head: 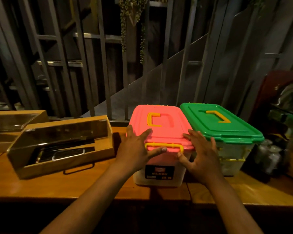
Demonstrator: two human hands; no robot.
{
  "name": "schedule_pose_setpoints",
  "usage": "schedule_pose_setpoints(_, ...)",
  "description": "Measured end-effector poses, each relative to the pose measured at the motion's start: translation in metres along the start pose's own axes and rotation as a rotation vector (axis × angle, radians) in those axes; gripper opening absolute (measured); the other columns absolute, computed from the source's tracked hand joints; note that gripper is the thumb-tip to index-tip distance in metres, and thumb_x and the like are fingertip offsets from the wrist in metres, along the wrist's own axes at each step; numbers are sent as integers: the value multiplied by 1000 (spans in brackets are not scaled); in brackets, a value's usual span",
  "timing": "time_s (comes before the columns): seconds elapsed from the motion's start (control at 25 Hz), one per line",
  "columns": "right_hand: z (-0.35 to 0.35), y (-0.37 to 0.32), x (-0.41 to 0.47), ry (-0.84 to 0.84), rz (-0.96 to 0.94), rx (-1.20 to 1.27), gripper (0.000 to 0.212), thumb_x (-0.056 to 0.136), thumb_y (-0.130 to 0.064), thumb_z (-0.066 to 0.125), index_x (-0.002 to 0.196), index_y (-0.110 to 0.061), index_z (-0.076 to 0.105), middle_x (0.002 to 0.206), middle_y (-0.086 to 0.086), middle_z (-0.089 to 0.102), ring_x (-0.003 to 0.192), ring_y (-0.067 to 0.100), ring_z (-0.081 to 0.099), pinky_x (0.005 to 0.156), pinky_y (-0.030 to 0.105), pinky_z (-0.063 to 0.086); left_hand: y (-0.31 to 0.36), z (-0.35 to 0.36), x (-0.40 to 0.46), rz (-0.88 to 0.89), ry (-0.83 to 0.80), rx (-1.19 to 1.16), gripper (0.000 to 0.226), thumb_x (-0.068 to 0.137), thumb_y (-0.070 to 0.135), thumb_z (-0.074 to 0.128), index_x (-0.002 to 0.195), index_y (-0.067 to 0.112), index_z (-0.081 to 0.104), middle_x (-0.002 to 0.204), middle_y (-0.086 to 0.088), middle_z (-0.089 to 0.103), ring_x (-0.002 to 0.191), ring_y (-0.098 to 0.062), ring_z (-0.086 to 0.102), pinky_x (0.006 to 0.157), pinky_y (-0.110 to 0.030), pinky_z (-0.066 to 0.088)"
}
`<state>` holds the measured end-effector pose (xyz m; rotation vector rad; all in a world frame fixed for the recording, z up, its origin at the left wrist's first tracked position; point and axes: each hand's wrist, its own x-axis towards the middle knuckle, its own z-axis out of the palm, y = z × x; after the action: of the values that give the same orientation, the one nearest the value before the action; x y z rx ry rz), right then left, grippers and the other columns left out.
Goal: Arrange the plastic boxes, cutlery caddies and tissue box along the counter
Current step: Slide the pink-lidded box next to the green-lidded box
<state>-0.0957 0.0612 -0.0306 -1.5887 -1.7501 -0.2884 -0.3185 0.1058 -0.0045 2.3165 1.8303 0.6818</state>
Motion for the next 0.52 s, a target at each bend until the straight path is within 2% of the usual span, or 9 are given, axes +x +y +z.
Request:
schedule_pose_setpoints(0.16,0,14,13,-51,-6,-110,69,77,-62,40,137,-29,44,153,1,38,144,27,27,117,57,6,12,8,12,-30,31,-3,111,48,101,21,145,49,27,159,-11,11,137,-46,28,100,-56,43)
schedule_pose_setpoints(0.36,2,17,17,-85,6,-154,76,79,-64,29,144,-25,35,156,4,30,144,27,24,117,55,1,16,14,18,-56,60,-5,111,48,103,22,144,47,30,159,-12,15,137,-46,28,101,-58,42)
schedule_pose_setpoints(0.44,2,15,16,-80,29,-123,76,78,-62,31,143,-25,37,155,6,32,143,28,25,117,57,3,18,14,12,-66,89,-30,105,55,100,27,143,44,31,160,-10,15,140,-43,25,102,-58,40)
schedule_pose_setpoints(0.52,2,7,11,-64,83,-69,74,74,-58,40,142,-27,39,155,7,32,143,29,24,116,59,8,17,14,-2,-33,133,-22,86,72,88,35,144,40,31,160,-9,16,142,-39,23,105,-55,38)
